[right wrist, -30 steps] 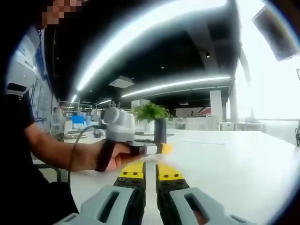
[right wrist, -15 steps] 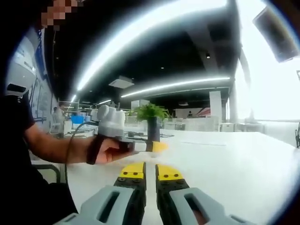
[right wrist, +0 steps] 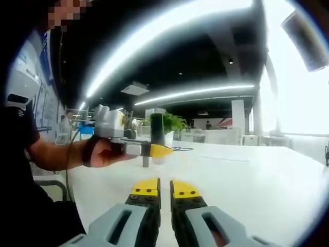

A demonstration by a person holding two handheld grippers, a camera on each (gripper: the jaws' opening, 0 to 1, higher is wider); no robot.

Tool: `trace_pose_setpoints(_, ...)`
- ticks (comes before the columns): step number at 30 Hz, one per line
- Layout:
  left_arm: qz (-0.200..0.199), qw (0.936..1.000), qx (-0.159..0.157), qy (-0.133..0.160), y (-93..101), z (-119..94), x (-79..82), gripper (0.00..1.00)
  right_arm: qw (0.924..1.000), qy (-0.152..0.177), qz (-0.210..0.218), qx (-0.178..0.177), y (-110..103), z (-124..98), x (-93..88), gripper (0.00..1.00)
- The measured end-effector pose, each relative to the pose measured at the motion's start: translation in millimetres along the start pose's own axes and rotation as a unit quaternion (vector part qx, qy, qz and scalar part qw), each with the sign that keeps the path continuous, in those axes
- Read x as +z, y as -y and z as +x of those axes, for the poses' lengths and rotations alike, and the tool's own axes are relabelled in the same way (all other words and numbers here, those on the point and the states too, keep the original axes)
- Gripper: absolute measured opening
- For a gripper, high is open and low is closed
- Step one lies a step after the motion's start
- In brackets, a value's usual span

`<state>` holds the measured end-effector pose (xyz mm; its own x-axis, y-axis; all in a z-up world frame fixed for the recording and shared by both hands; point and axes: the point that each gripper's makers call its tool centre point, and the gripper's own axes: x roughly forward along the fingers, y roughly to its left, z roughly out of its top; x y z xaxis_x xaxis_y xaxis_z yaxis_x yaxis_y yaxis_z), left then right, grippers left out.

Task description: Pick up cosmetic bottle twist off cap place on table pick up cap screw tight cap place on table

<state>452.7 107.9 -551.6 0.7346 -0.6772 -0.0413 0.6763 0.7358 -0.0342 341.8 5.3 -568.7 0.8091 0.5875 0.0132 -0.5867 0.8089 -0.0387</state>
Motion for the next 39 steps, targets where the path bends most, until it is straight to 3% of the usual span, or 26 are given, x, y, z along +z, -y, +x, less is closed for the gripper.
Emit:
trace_pose_setpoints(11, 0.009, 0.9974, -0.07, -0.017, 12.2, -41, 3.0, 0.14, 0.9999, 0.0, -0.007, 0.014, -13, 12, 9.0, 0.01)
trace_pose_setpoints(28, 0.017, 0.9879, -0.154, -0.007, 17.9, -89, 10.0, 0.14, 0.999, 0.002, -0.006, 0.045, -41, 34, 18.2, 0.01)
trace_pose_setpoints(32, 0.04, 0.9863, -0.16, 0.003, 14.9, -101, 10.5, 0.14, 0.9982, -0.001, -0.011, 0.059, -49, 38, 19.4, 0.01)
trace_pose_setpoints(39, 0.015, 0.9849, -0.172, 0.003, 7.6, -115, 3.5, 0.14, 0.9955, -0.014, -0.036, 0.087, -65, 47, 18.5, 0.03)
